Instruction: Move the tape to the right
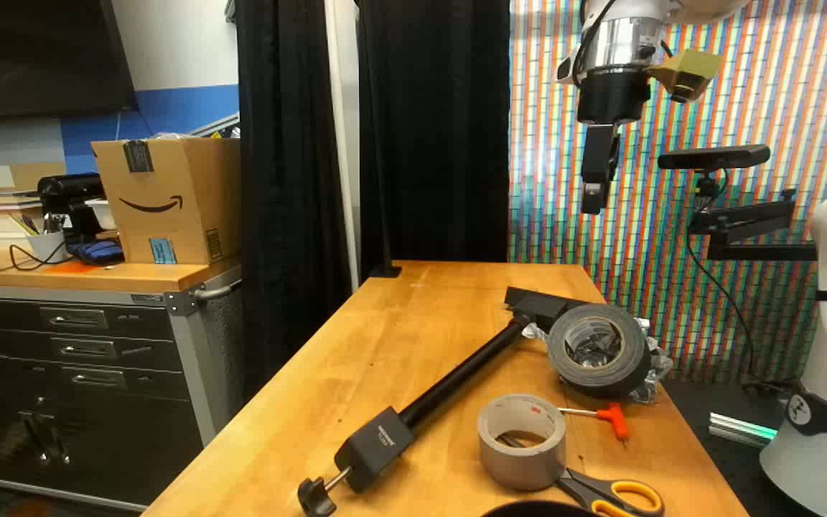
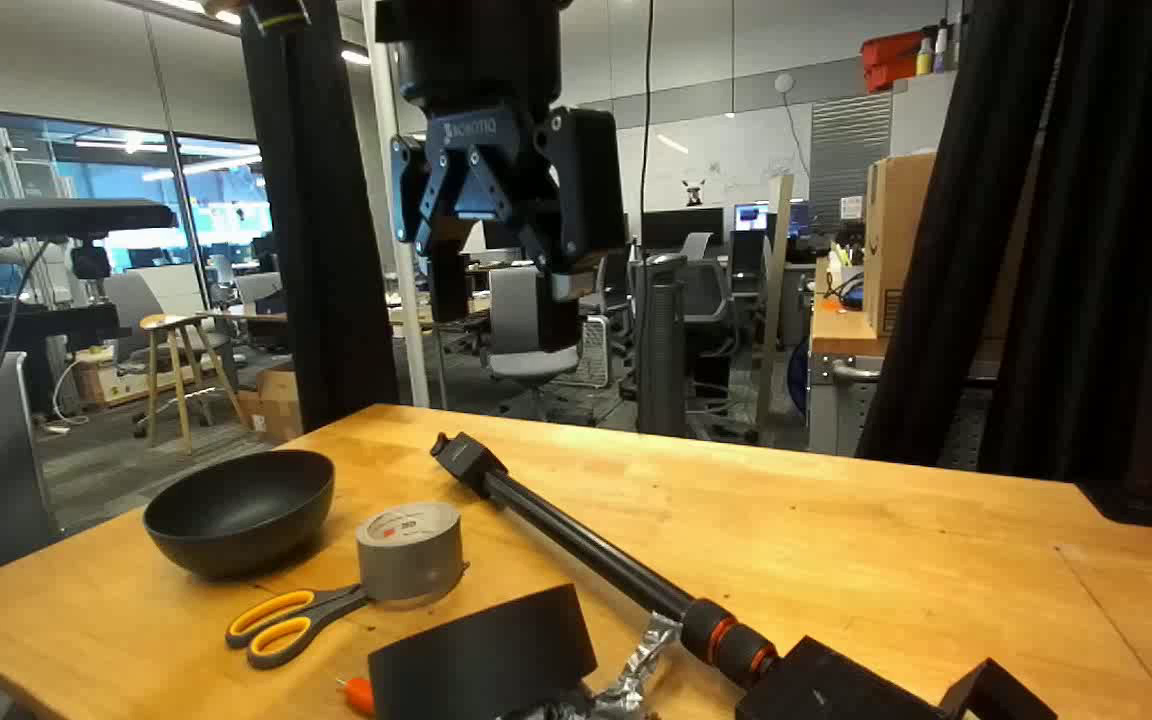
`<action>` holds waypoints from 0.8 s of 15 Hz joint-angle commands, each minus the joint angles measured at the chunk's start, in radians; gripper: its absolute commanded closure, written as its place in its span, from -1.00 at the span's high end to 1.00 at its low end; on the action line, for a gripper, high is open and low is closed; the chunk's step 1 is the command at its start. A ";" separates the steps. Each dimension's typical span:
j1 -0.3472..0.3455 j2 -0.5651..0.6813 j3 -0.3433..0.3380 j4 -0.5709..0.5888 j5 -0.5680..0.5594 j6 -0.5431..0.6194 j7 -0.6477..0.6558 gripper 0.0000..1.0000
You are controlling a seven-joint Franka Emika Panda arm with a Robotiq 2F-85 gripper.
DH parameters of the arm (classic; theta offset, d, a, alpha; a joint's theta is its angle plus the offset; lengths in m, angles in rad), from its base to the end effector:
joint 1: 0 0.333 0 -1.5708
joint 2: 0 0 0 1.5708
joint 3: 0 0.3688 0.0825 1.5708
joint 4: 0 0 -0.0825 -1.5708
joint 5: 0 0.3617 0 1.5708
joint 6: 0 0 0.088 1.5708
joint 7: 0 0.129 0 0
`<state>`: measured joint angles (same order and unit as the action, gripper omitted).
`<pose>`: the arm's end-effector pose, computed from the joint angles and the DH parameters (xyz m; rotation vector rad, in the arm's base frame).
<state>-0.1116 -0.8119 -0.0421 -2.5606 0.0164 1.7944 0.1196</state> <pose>0.2505 -0.0400 0.5388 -3.0677 0.4075 -0.0707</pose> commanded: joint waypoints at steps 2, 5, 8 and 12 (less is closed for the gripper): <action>-0.001 0.000 0.000 0.011 0.000 -0.002 -0.001 1.00; -0.001 -0.004 0.000 0.016 0.000 -0.002 -0.001 1.00; 0.006 0.004 0.004 0.015 0.001 -0.002 -0.006 1.00; 0.063 0.050 0.058 0.012 0.001 -0.003 -0.030 1.00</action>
<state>-0.0896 -0.8001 -0.0208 -2.5614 0.0165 1.7933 0.1061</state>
